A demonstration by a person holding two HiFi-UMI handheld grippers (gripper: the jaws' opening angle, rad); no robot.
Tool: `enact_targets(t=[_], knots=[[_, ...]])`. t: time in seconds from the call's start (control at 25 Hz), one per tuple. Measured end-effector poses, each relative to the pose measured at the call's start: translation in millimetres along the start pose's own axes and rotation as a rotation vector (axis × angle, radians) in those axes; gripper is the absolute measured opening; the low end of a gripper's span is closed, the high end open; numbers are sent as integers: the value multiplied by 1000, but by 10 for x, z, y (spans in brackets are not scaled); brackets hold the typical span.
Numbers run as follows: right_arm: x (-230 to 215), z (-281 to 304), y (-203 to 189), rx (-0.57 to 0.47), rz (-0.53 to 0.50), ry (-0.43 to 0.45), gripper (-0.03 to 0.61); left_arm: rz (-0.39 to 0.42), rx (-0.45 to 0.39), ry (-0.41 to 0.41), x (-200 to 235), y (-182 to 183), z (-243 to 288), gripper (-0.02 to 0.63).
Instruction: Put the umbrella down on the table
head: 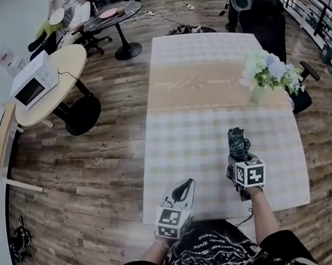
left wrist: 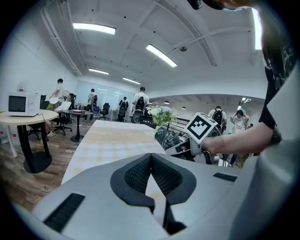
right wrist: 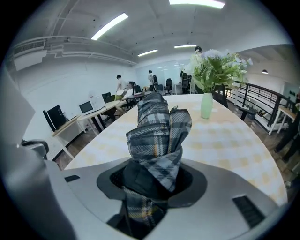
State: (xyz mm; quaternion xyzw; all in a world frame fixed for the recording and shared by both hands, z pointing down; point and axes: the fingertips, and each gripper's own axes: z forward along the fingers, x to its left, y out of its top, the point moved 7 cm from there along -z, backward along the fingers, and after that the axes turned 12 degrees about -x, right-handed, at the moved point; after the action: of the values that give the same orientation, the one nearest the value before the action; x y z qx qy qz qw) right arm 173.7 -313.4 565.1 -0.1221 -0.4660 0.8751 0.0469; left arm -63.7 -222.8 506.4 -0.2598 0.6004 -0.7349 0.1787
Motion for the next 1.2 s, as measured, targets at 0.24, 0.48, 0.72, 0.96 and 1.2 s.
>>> enact_targets(t=[0.24,0.48,0.72,0.96,1.2], knots=[[-154,439,91,103,-21,6,192,27,17,18,-43,-26,84,18],[-274,733,36,205,-51,24,193,26,35,37,-102,-53,180,18],[-366,910,-64,287,-33,31,202,58,71,25,-131,-94,240,18],[-346,922,-75,271,-39,40,223,-56,88,62,44,-158,216,18],[-301,812,32,188,17,81,351,-73,89,74,116,-188,147,18]])
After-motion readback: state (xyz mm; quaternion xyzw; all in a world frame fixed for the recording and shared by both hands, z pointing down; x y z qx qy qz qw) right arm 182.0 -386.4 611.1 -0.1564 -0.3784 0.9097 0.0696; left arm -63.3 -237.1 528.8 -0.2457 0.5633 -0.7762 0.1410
